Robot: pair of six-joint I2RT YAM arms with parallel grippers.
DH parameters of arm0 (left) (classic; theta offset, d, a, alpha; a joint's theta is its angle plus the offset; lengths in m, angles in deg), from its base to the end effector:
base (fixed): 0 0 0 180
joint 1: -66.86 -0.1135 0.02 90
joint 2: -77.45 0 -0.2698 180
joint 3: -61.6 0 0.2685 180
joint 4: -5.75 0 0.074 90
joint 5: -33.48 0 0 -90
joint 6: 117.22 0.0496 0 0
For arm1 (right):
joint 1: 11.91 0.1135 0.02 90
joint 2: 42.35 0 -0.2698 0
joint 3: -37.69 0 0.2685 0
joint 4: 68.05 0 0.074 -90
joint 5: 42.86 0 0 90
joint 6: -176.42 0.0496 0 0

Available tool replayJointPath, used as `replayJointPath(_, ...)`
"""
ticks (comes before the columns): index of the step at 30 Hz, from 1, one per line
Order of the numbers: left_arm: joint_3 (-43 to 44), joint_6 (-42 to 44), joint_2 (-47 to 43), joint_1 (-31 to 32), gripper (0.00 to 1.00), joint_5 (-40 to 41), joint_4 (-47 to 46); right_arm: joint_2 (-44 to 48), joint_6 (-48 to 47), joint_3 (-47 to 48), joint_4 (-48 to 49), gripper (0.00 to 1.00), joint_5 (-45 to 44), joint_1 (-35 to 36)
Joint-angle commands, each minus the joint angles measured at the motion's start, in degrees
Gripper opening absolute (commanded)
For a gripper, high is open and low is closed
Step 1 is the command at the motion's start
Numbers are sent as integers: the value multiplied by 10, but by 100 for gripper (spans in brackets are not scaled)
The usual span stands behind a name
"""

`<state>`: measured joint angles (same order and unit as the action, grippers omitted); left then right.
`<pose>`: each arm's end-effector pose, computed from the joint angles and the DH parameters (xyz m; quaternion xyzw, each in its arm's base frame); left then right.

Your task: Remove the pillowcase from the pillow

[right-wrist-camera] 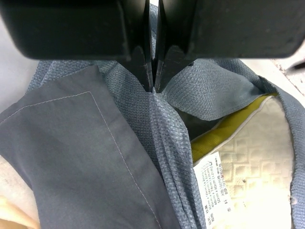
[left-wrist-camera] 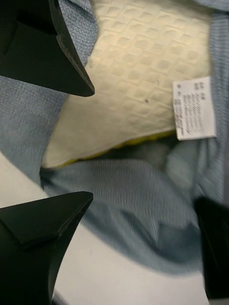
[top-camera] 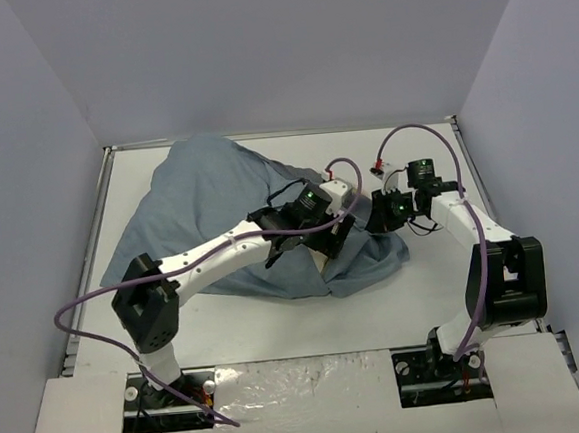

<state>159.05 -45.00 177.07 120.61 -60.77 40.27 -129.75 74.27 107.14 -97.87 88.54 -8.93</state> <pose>0.2527 -0.3509 0.2956 0.2916 0.8443 -0.2889 0.3444 0.3358 0.0503 0.2179 -0.2411 0.8483 0.3017 0.3623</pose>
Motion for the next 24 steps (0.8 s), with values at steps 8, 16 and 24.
replayJointPath(8,113,93,142,13,79,178,61,-15,-21,11,-15,0,39,-9)
replayJointPath(16,128,114,211,19,57,311,63,-19,-19,12,-16,0,45,-12)
replayJointPath(24,88,101,181,-1,2,262,34,-25,-10,15,-15,0,29,-18)
